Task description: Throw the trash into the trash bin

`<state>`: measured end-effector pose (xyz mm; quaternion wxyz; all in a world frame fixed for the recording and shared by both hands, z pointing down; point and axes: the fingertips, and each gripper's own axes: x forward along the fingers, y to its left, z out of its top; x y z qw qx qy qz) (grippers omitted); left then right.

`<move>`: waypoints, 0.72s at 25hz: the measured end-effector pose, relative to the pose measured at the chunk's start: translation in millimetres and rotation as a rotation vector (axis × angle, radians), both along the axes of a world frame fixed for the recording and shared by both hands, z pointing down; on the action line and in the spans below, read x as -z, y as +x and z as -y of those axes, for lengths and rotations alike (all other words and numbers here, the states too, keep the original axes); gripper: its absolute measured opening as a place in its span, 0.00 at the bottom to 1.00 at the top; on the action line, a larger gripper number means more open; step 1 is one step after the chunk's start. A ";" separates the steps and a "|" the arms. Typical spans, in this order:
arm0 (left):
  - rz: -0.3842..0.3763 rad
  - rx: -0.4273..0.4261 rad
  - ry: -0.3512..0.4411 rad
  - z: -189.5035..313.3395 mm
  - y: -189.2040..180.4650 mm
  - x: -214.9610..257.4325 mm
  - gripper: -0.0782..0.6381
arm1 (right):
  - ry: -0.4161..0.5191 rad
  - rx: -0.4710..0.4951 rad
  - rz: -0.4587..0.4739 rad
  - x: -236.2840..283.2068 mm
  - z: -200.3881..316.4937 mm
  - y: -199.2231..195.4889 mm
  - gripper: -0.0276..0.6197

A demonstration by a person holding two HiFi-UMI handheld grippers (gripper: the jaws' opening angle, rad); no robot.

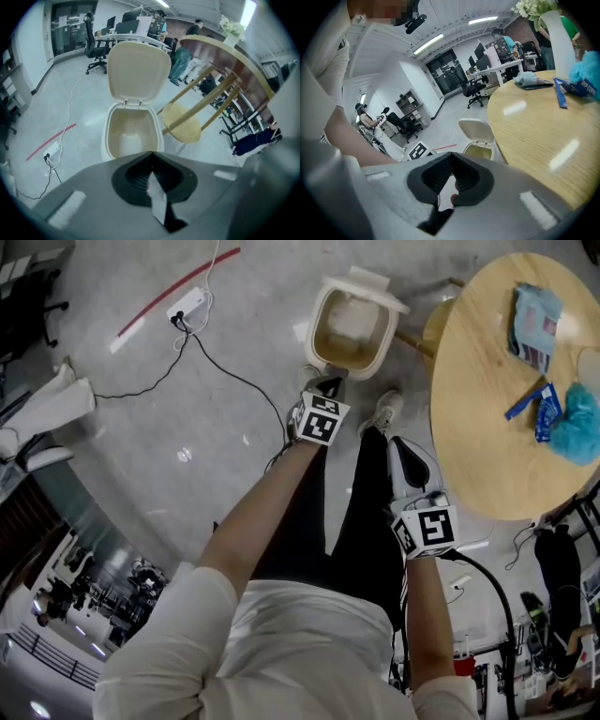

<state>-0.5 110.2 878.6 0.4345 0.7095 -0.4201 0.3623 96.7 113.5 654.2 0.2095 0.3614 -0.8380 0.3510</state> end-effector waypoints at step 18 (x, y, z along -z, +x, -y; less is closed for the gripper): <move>-0.039 -0.019 0.057 3.2 2.6 65.4 0.12 | -0.006 -0.009 -0.009 23.2 -7.1 13.2 0.04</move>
